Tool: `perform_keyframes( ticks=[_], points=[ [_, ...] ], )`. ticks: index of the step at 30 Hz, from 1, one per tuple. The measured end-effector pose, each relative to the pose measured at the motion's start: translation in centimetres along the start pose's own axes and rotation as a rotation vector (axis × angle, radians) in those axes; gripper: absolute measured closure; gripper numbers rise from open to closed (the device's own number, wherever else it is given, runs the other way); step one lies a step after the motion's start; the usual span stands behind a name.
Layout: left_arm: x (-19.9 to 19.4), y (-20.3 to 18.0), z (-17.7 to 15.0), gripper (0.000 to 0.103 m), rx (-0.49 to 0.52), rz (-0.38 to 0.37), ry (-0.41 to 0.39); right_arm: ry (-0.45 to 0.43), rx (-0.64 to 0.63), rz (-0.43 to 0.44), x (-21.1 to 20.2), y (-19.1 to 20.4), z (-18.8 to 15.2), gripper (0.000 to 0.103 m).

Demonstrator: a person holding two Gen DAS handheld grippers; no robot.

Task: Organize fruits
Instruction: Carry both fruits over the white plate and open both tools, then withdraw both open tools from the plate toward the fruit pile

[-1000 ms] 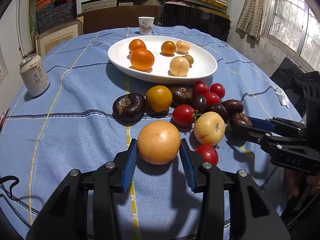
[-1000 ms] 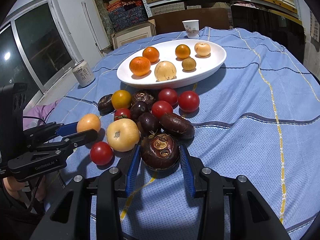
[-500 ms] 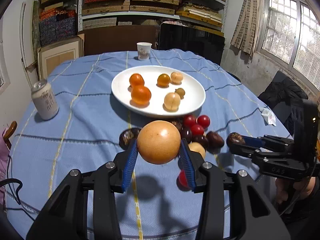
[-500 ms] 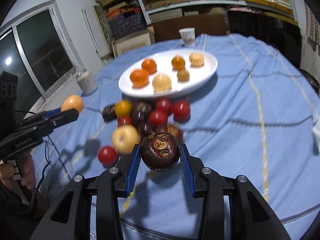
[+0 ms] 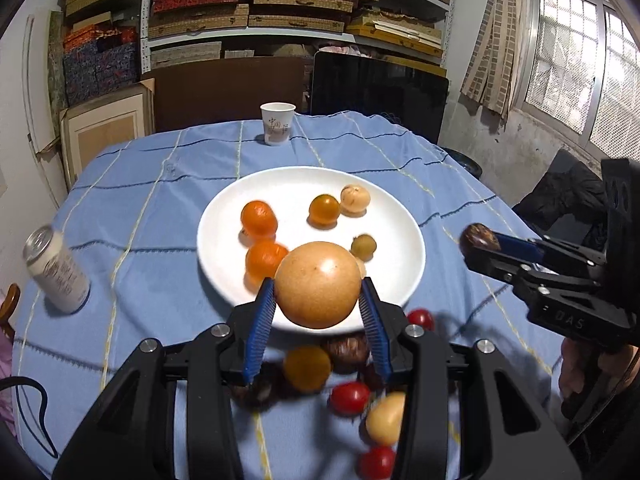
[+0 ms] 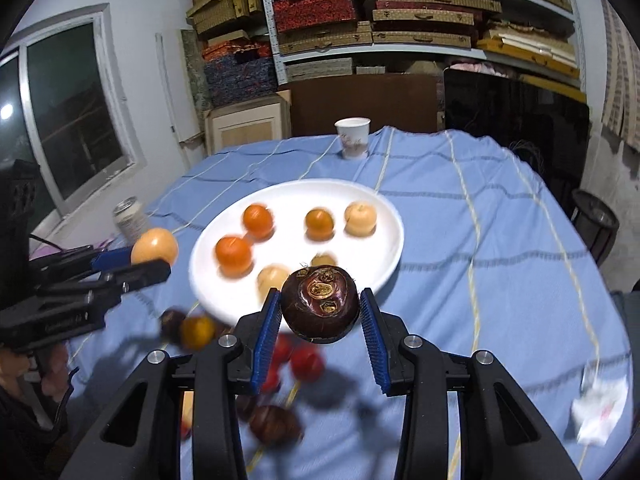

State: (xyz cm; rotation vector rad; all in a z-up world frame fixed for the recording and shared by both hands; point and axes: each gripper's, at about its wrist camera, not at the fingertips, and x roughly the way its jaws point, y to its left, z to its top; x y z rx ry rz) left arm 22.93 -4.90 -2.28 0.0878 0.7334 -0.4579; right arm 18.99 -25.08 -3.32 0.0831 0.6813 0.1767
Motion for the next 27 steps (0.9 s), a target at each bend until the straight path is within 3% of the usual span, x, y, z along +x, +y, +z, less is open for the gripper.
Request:
perform_keyframes(
  ticks=[5,10,13,15,17,19,20,24,27],
  points=[
    [5.5,-0.1,3.2,0.061,-0.005,-0.031,0.057,0.019,-0.024,-0.070,5.3,-0.9,3.7,0.063],
    [9.7,0.4,4.4,0.061,-0.013,-0.024,0.114,0.049,-0.047,-0.077,9.1,-1.5,5.0,0.062],
    [10.4,0.9,4.4,0.061,-0.040,-0.025,0.135,0.036,-0.059,-0.087,9.4,-1.4,5.2,0.046],
    [9.8,1.2,4.3,0.060,-0.061,-0.041,0.123,0.025,-0.062,-0.083,8.8,-1.2,5.0,0.045],
    [8.6,1.3,4.2,0.046,-0.072,-0.032,0.093,0.016,-0.058,-0.090,7.7,-1.1,4.6,0.045],
    [6.3,1.2,4.0,0.019,-0.085,-0.024,0.029,0.009,-0.042,-0.084,6.2,-1.1,4.0,0.045],
    [5.0,1.0,3.9,0.016,-0.080,-0.026,-0.008,0.005,-0.036,-0.078,5.4,-1.0,3.6,0.045],
    [1.6,0.3,2.9,0.014,-0.061,-0.030,-0.037,-0.005,-0.020,-0.054,1.9,-0.4,1.2,0.044],
    [-0.7,-0.4,0.2,0.014,-0.010,-0.035,-0.016,-0.008,0.015,-0.023,-0.8,-0.1,-1.7,0.040]
  ],
)
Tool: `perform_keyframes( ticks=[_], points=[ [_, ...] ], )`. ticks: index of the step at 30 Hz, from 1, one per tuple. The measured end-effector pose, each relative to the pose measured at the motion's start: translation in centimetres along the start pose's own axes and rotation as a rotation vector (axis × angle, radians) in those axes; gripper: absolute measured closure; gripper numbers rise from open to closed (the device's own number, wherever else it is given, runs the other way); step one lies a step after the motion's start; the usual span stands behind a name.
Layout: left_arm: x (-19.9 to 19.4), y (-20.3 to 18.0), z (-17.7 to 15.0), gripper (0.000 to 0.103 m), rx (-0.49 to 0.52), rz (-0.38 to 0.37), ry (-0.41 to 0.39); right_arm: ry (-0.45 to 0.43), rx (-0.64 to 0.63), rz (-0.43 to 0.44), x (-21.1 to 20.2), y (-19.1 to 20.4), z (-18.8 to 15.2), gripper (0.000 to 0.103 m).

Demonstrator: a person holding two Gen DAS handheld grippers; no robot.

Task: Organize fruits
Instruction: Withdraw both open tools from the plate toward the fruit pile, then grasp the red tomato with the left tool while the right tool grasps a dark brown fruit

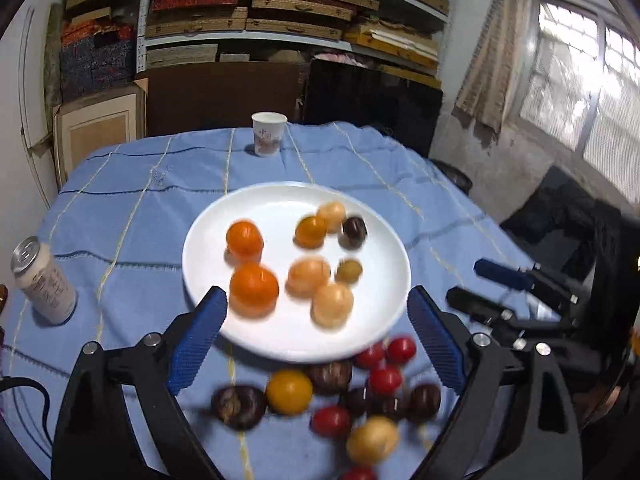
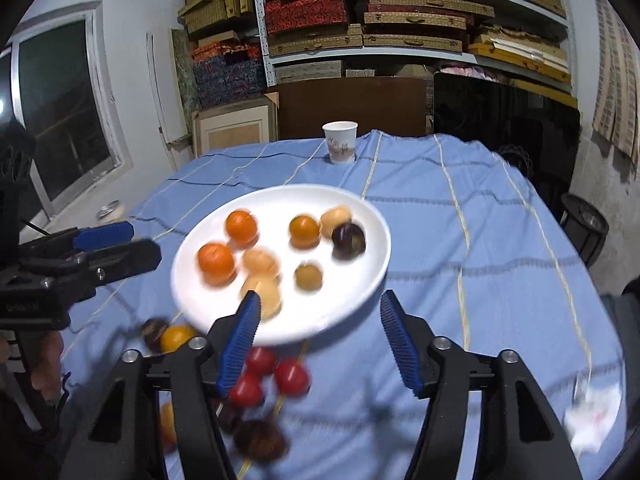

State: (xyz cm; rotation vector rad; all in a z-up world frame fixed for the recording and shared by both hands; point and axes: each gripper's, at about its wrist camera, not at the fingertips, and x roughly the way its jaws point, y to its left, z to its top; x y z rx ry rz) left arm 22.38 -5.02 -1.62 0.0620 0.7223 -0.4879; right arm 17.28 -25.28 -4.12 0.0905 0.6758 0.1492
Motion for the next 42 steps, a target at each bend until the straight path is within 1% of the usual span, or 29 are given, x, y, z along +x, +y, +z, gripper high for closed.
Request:
perform_keyframes(
  ticks=[4,6,8,11,12,14,15,16,17,18,19,20,21,23,26,28,33,36,37,38,39,40,42],
  points=[
    [-2.2,-0.9,-5.5,0.014,0.086,0.025,0.041,0.000,0.023,0.025,-2.1,0.2,-3.7,0.040],
    [-2.8,-1.5,-8.3,0.014,0.116,0.044,0.073,0.007,0.045,0.042,-2.3,-0.1,-5.7,0.040],
    [-3.3,-1.9,-10.3,0.014,0.130,0.035,0.096,0.021,0.077,0.053,-2.1,-0.5,-7.1,0.040],
    [-3.5,-2.7,-12.1,0.014,0.143,0.032,0.108,0.077,0.130,0.073,-1.2,-1.0,-8.4,0.040],
    [-3.4,-2.8,-12.3,0.014,0.138,0.031,0.114,0.081,0.144,0.080,-1.1,-1.1,-8.5,0.040],
    [-2.8,-2.9,-12.5,0.018,0.127,0.025,0.125,0.087,0.154,0.081,-1.0,-1.2,-8.9,0.040],
    [-2.6,-3.0,-12.5,0.024,0.129,0.027,0.128,0.085,0.150,0.080,-1.1,-1.1,-9.0,0.040],
    [-2.2,-3.2,-12.6,0.032,0.133,0.033,0.136,0.078,0.144,0.083,-1.3,-1.0,-9.0,0.040],
    [-1.6,-3.3,-12.7,0.038,0.136,0.031,0.156,0.073,0.138,0.083,-1.4,-0.9,-9.1,0.040],
    [-1.1,-3.3,-12.8,0.052,0.133,0.023,0.171,0.071,0.134,0.083,-1.4,-0.8,-9.1,0.040],
    [-0.4,-3.2,-13.0,0.057,0.121,0.010,0.194,0.069,0.133,0.085,-1.5,-0.8,-9.2,0.040],
    [0.0,-3.2,-13.1,0.060,0.115,0.003,0.210,0.071,0.134,0.087,-1.5,-0.9,-9.2,0.040],
    [0.3,-3.2,-13.3,0.065,0.112,-0.006,0.218,0.074,0.136,0.087,-1.4,-0.9,-9.2,0.040],
    [0.1,-3.5,-13.4,0.075,0.124,-0.012,0.196,0.077,0.137,0.093,-1.4,-1.0,-9.2,0.040],
    [-0.4,-3.4,-13.5,0.075,0.119,-0.021,0.156,0.083,0.140,0.099,-1.4,-1.0,-9.2,0.040],
    [-1.0,-2.9,-13.4,0.075,0.094,-0.052,0.119,0.083,0.139,0.102,-1.4,-1.0,-9.2,0.040],
    [-1.8,-2.3,-13.2,0.075,0.049,-0.080,0.078,0.091,0.118,0.092,-1.3,-0.6,-9.1,0.040],
    [-2.0,-2.0,-13.2,0.075,0.035,-0.089,0.071,0.108,0.063,0.057,-1.1,0.5,-9.0,0.040],
    [-1.9,-2.1,-13.2,0.075,0.035,-0.086,0.073,0.120,0.023,0.045,-0.9,1.2,-8.9,0.040],
    [-1.9,-2.0,-13.2,0.075,0.035,-0.087,0.073,0.131,-0.012,0.036,-0.8,1.8,-8.8,0.041],
    [-2.0,-2.0,-13.2,0.075,0.033,-0.088,0.073,0.139,-0.046,0.027,-0.6,2.5,-8.7,0.048],
    [-2.0,-2.0,-13.2,0.075,0.032,-0.088,0.072,0.155,-0.082,0.021,-0.3,3.2,-8.5,0.052],
    [-2.0,-2.0,-13.2,0.075,0.029,-0.091,0.073,0.178,-0.119,0.009,0.3,3.9,-8.1,0.052]
  ],
)
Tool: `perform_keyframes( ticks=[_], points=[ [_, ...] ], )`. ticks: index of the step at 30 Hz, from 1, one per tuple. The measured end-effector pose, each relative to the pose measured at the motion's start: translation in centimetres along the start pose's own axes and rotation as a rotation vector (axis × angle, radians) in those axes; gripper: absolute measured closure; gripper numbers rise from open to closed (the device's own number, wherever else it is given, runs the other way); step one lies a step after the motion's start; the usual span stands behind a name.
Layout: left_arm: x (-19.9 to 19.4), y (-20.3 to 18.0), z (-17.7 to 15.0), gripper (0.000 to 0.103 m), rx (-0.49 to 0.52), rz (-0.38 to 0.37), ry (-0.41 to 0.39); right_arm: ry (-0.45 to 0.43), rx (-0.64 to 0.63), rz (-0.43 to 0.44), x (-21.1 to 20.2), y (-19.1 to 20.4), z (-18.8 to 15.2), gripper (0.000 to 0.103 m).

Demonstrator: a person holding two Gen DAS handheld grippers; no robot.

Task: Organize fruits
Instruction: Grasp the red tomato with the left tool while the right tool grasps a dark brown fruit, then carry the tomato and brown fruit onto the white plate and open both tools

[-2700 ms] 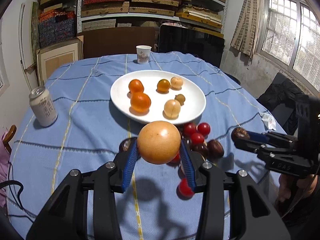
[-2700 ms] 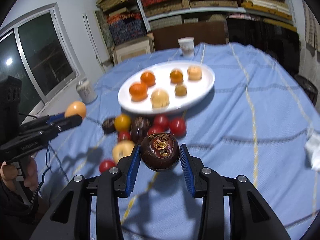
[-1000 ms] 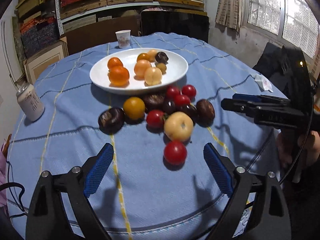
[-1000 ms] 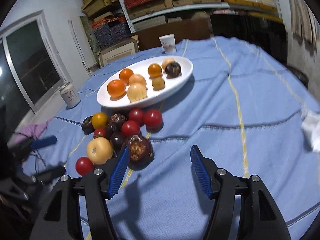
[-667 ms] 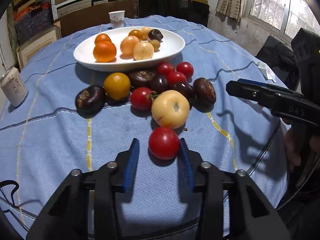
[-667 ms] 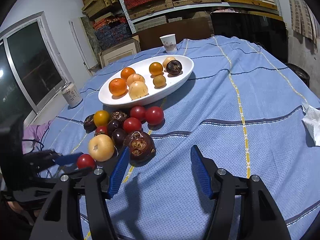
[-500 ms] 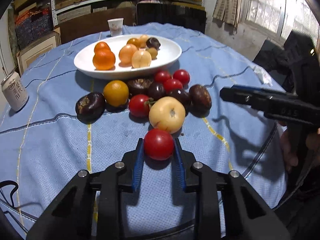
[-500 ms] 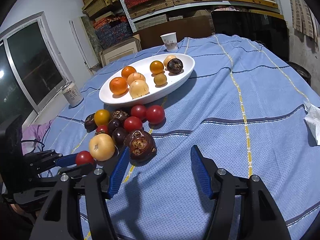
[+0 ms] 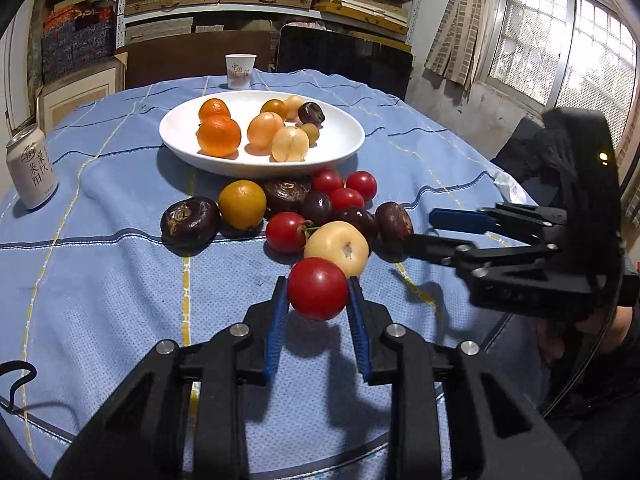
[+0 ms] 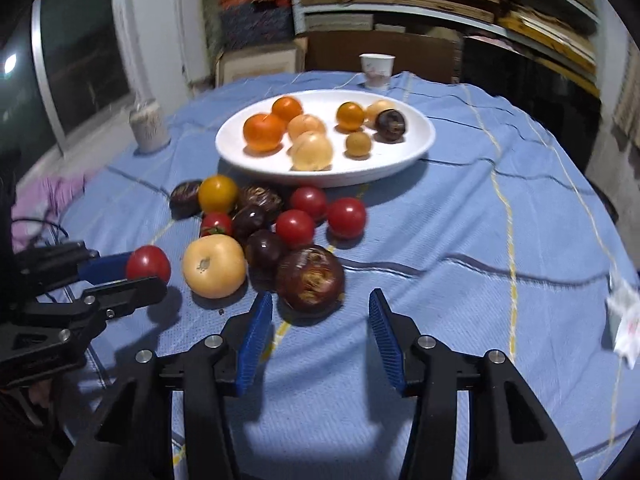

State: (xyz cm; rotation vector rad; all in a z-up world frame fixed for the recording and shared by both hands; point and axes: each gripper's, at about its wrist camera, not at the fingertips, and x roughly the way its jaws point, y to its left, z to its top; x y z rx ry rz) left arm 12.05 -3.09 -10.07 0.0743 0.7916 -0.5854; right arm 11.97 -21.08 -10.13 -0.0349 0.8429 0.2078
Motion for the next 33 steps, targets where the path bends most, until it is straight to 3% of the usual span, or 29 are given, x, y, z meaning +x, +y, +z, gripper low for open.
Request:
perform_keyframes(
  ticks=[2,7,9,20,33],
  points=[
    [-0.1,0.0,0.0,0.075,0.000,-0.002,-0.001,0.032,-0.015,-0.014,0.9,0.3,0.6,0.052],
    [-0.1,0.0,-0.1,0.075,0.000,-0.006,0.000,0.068,0.038,0.047,2.1,-0.2,1.2,0.056],
    [-0.1,0.0,-0.1,0.075,-0.001,-0.008,0.002,0.061,0.057,0.064,2.0,-0.4,1.0,0.061],
    [-0.1,0.0,-0.1,0.075,-0.007,-0.006,-0.006,-0.007,0.101,0.082,0.6,-1.0,0.2,0.062],
    [-0.2,0.1,0.0,0.075,-0.010,0.007,-0.008,-0.016,0.137,0.100,0.0,-1.6,-0.7,0.062]
  ],
)
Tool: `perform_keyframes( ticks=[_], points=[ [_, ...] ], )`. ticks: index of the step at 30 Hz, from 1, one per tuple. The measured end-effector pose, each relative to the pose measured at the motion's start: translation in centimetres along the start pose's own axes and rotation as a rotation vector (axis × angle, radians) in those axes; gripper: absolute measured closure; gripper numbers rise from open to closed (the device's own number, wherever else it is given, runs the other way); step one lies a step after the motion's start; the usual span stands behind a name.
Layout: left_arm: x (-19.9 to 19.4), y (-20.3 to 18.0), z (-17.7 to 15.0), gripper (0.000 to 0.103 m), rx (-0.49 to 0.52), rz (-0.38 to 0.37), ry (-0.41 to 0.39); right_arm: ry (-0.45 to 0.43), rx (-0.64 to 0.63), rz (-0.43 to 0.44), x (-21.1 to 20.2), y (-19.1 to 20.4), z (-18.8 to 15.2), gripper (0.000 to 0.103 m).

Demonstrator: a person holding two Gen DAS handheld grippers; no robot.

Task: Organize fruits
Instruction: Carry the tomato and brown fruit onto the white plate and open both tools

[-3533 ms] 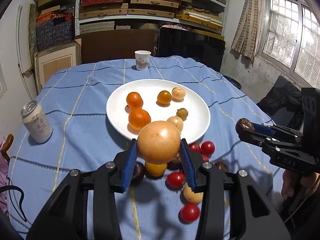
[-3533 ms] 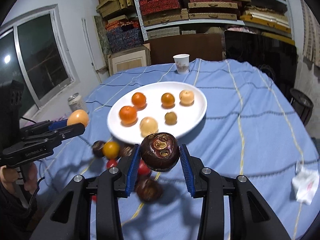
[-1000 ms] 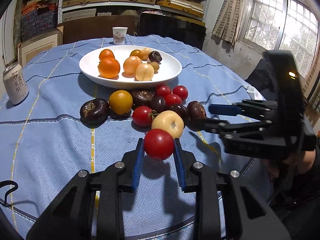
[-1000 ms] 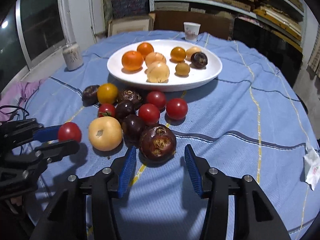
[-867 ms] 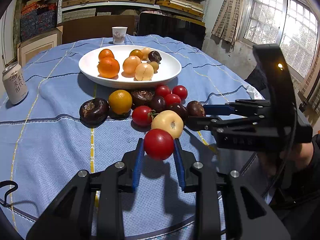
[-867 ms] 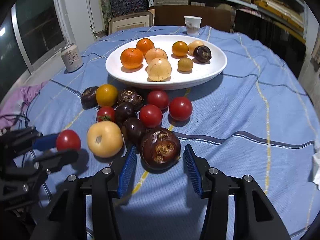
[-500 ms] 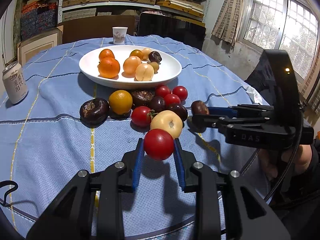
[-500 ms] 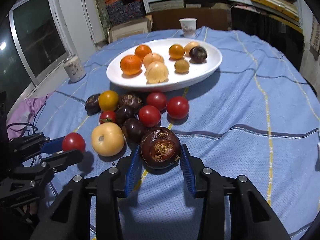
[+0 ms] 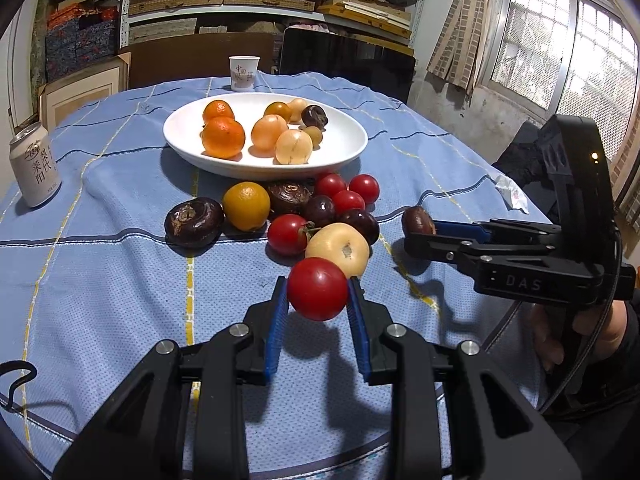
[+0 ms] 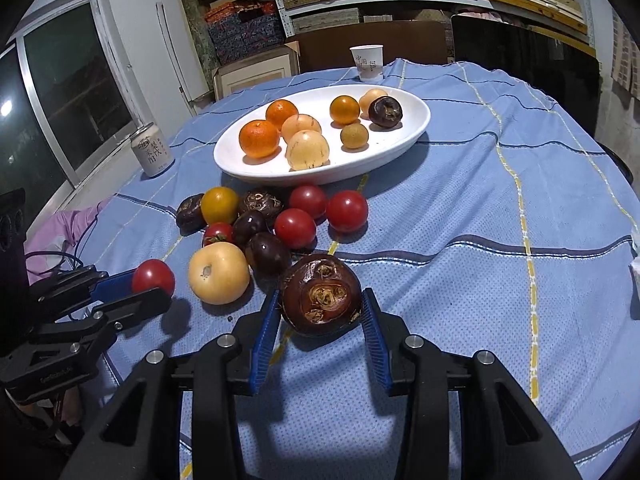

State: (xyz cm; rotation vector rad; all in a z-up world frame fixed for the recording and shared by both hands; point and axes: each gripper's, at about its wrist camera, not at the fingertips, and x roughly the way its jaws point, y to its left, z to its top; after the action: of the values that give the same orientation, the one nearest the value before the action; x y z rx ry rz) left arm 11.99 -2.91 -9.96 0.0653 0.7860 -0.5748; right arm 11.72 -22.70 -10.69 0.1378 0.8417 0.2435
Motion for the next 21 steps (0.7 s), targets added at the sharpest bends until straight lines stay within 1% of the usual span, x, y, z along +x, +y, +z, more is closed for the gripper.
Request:
perform_keyframes(
  ticks=[6,10,13,16,18,21],
  points=[
    [0.2,-0.2,0.1,0.075,0.011,0.017,0.012,-0.012,-0.011,-0.008,-0.5,0.2,0.0,0.062],
    [-0.7,-0.4,0.7,0.075,0.025,0.021,-0.001,-0.029,-0.017,-0.020,-1.4,0.1,0.6,0.062],
    [-1.9,-0.3,2.4,0.075,0.019,0.006,-0.019,-0.063,-0.026,-0.030,-2.7,-0.1,1.9,0.062],
    [-2.9,-0.2,4.8,0.075,0.027,0.017,-0.051,-0.108,-0.049,-0.046,-4.0,-0.2,3.8,0.062],
    [-3.0,0.3,6.9,0.075,0.031,0.033,-0.071,-0.130,-0.064,-0.059,-4.5,-0.3,5.2,0.062],
    [-2.2,1.0,9.8,0.075,0.020,0.029,-0.083,-0.157,-0.080,-0.069,-4.7,-0.6,7.8,0.062]
  ],
)
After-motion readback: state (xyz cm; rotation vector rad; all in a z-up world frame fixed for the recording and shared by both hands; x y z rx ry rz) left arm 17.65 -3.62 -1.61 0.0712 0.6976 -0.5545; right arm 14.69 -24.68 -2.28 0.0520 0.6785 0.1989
